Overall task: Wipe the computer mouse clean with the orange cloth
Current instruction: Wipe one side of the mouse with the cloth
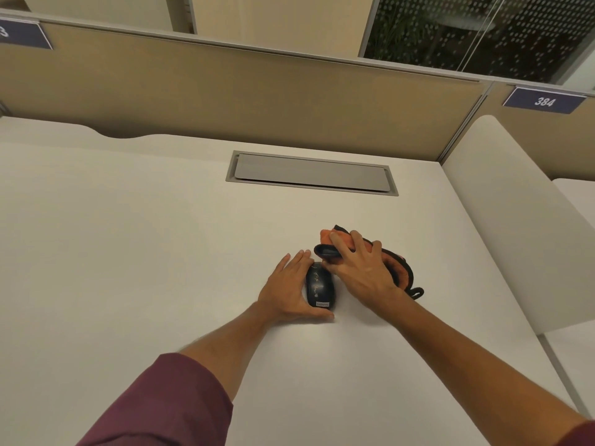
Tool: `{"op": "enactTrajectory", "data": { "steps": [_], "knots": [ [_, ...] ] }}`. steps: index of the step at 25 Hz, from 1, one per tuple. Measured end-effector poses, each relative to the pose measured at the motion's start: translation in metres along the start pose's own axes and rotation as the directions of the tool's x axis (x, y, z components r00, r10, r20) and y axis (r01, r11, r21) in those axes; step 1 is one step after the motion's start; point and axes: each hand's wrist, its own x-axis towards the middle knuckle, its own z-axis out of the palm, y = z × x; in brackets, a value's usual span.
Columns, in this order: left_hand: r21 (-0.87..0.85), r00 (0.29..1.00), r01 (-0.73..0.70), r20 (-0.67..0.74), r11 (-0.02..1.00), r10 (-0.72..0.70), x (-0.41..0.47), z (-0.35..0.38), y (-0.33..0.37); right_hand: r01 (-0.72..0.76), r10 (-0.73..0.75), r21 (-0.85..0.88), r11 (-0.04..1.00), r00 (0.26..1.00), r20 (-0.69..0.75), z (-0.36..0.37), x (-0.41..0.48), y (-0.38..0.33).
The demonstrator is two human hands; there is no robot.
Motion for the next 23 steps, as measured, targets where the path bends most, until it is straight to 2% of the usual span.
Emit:
{"op": "enactTrajectory", "data": {
  "steps": [5, 8, 12, 15, 18, 19, 23],
  "knots": [
    [0.011, 1.000, 0.000, 0.004, 1.000, 0.000, 0.001, 0.000, -0.001, 0.004, -0.005, 0.079, 0.997, 1.000, 0.012, -0.008, 0.000, -0.003],
    [0.006, 1.000, 0.000, 0.018, 1.000, -0.001, 0.001, 0.001, -0.001, 0.006, -0.013, 0.256, 0.967, 1.000, 0.025, -0.004, -0.010, -0.001],
    [0.029, 1.000, 0.008, 0.024, 1.000, -0.009, 0.002, 0.003, -0.004, -0.119, 0.103, 0.523, 0.844, 0.993, 0.059, -0.003, -0.014, 0.010],
    [0.039, 1.000, 0.003, 0.028, 0.999, -0.004, 0.002, 0.004, -0.004, -0.249, 0.197, 0.605, 0.757, 0.969, 0.152, -0.003, -0.004, 0.009],
    [0.039, 1.000, 0.005, 0.018, 0.999, -0.006, 0.002, 0.005, -0.006, -0.394, 0.276, 0.696, 0.600, 0.919, 0.283, -0.005, 0.006, 0.000],
    [0.040, 1.000, 0.006, 0.013, 0.999, -0.007, 0.002, 0.005, -0.006, -0.420, 0.287, 0.696, 0.582, 0.907, 0.307, -0.006, 0.008, -0.002],
    [0.056, 1.000, 0.002, -0.006, 0.998, -0.002, 0.002, 0.009, -0.006, -0.418, 0.247, 0.637, 0.648, 0.906, 0.343, -0.017, 0.004, -0.005]
  ]
}}
